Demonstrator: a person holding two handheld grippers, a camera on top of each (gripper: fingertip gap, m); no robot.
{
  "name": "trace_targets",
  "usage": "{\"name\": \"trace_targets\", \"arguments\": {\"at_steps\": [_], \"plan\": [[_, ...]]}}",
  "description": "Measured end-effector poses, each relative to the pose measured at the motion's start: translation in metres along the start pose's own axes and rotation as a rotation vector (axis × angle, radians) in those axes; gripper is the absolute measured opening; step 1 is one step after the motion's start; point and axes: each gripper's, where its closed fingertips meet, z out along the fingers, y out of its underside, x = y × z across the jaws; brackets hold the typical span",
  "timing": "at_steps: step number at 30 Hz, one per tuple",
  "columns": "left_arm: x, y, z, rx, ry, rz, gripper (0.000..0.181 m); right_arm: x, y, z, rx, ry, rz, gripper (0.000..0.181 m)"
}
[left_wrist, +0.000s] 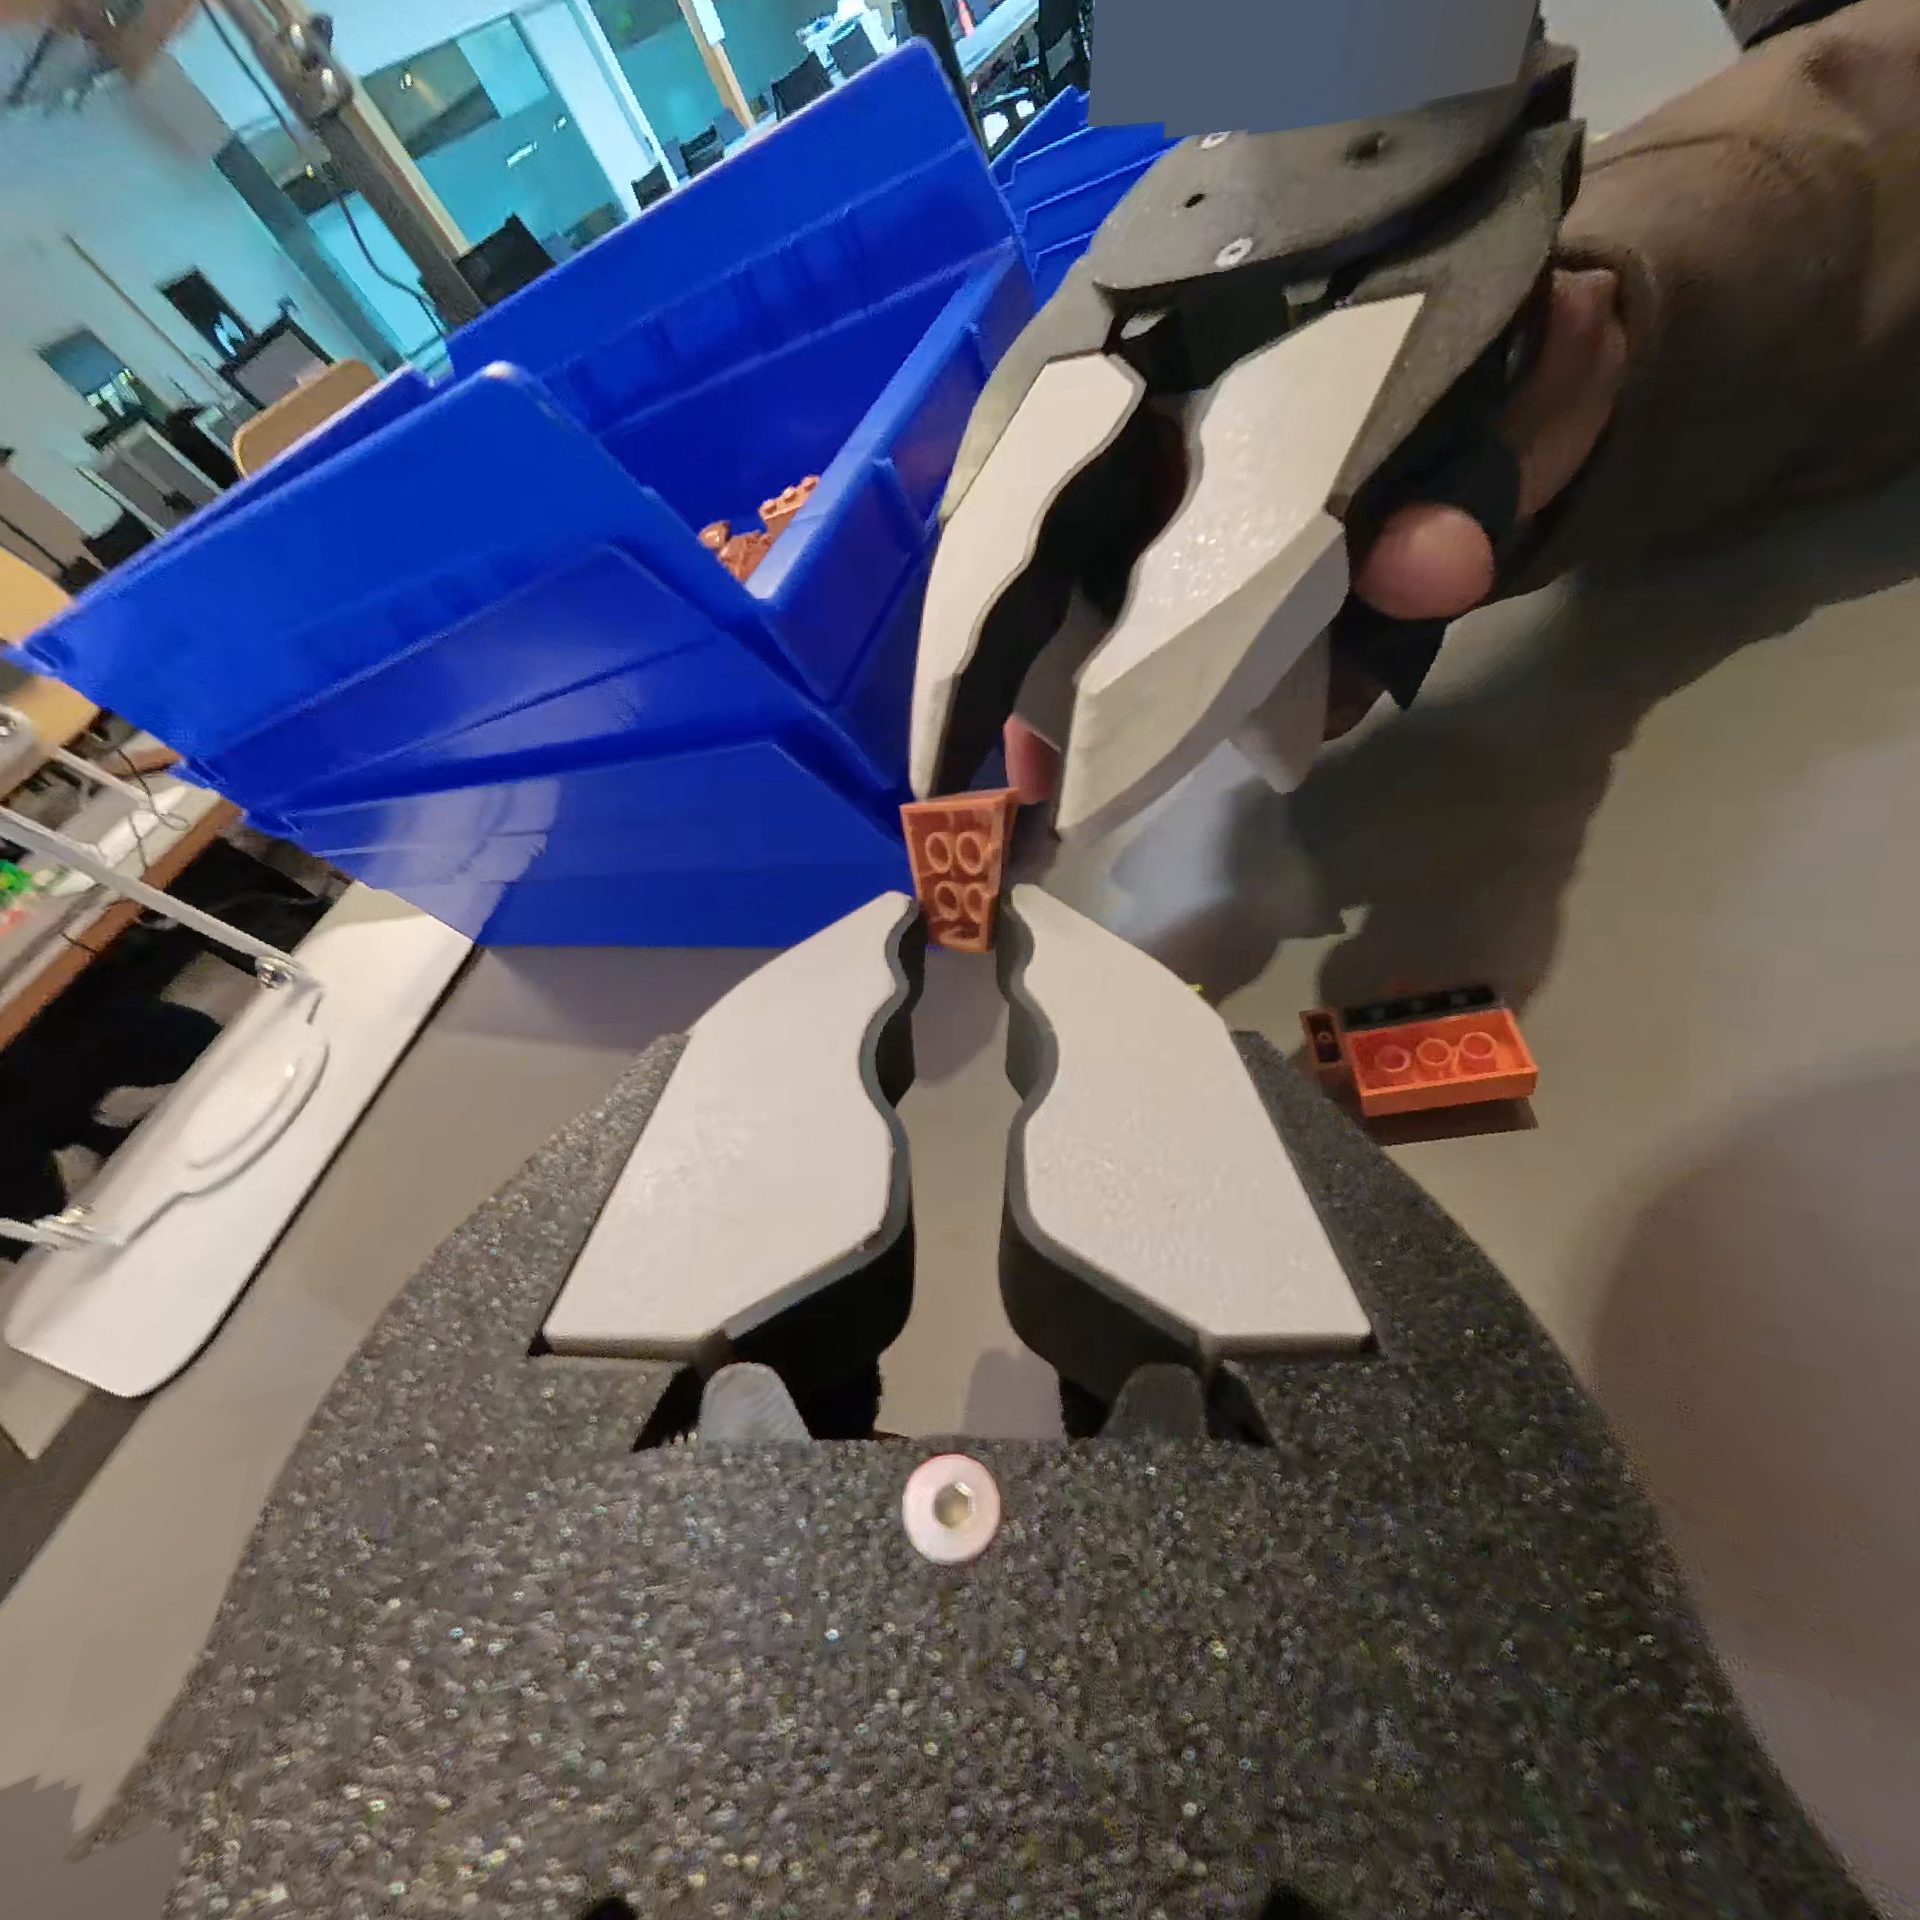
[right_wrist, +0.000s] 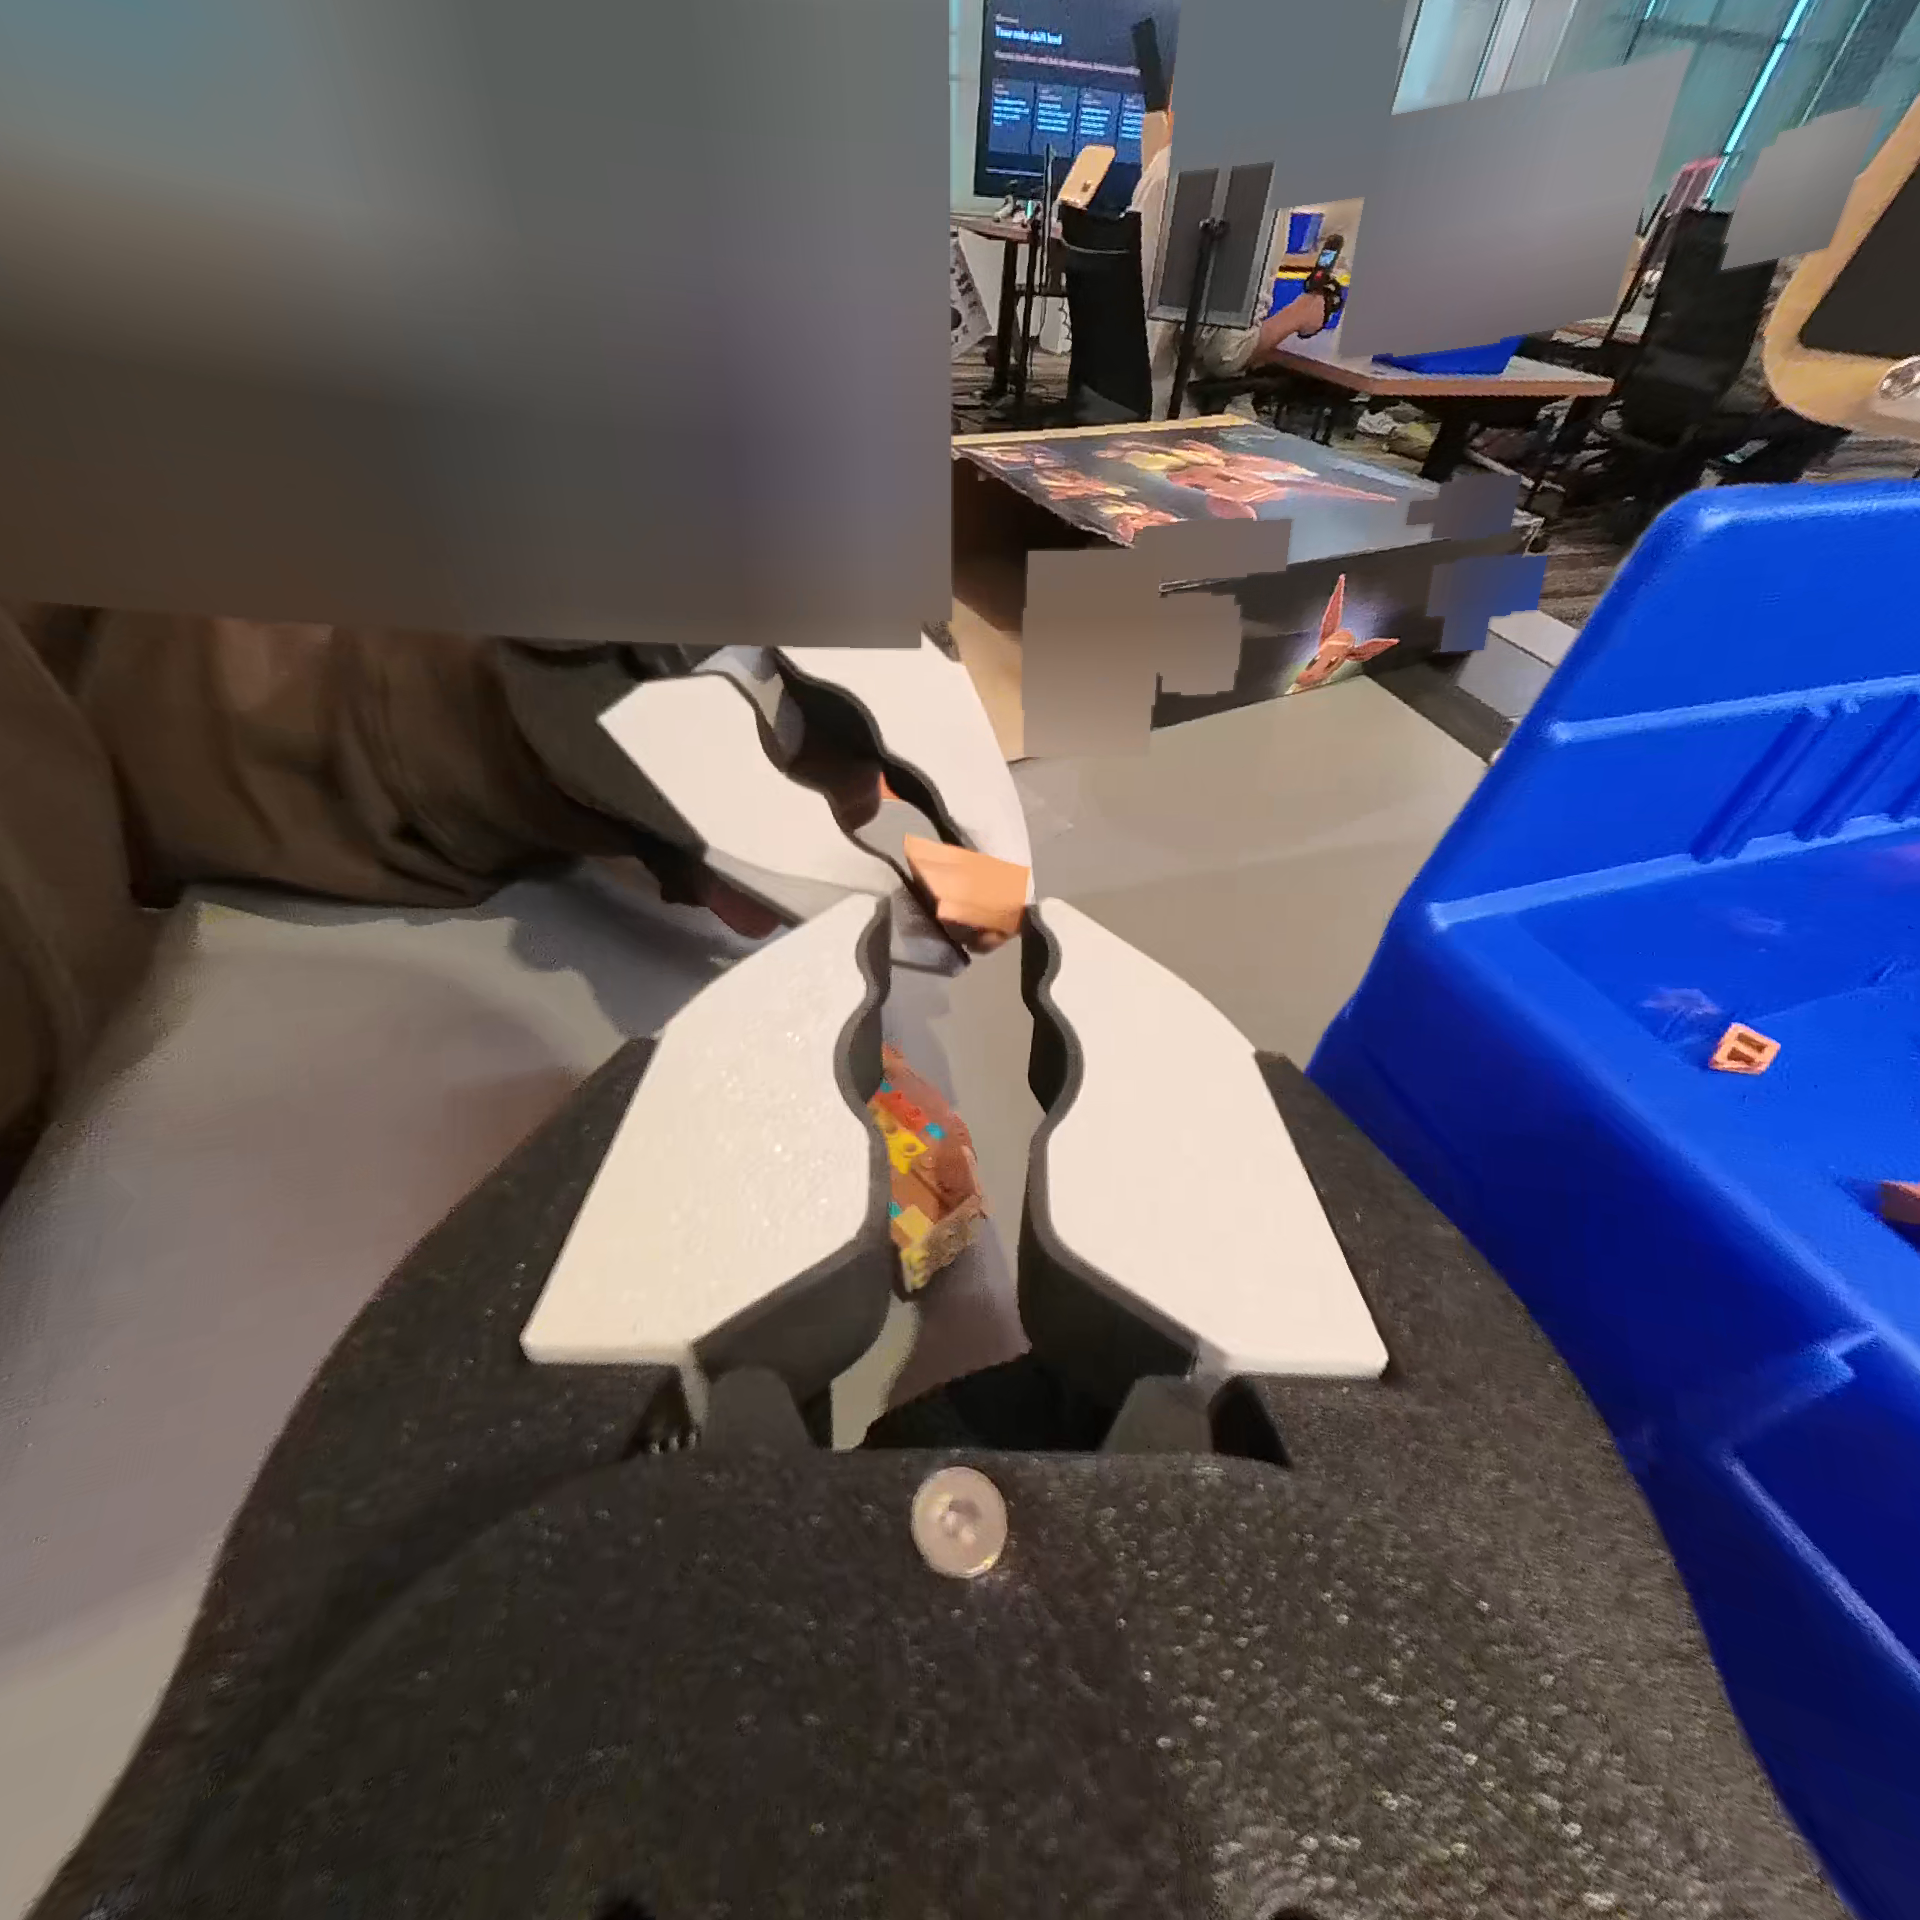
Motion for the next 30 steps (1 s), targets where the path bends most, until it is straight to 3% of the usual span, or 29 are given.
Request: {"name": "trace_targets", "arguments": {"at_steps": [6, 12, 23, 30], "plan": [[0.006, -0.001, 0.0, -0.012, -0.016, 0.139, 0.013, -0.004, 0.002, 0.001, -0.022, -0.009, -0.041, 0.018], [0.008, -0.003, -0.006, 0.002, 0.043, 0.137, 0.013, -0.008, 0.002, 0.0, -0.034, -0.013, -0.137, 0.017], [0.015, -0.014, -0.008, 0.108, 0.258, -0.318, 0.013, -0.009, -0.007, -0.01, 0.042, -0.058, -0.122, 0.016], [0.021, -0.016, -0.009, 0.134, 0.381, -0.515, 0.013, -0.008, -0.006, -0.011, 0.043, -0.077, -0.139, 0.015]]}}
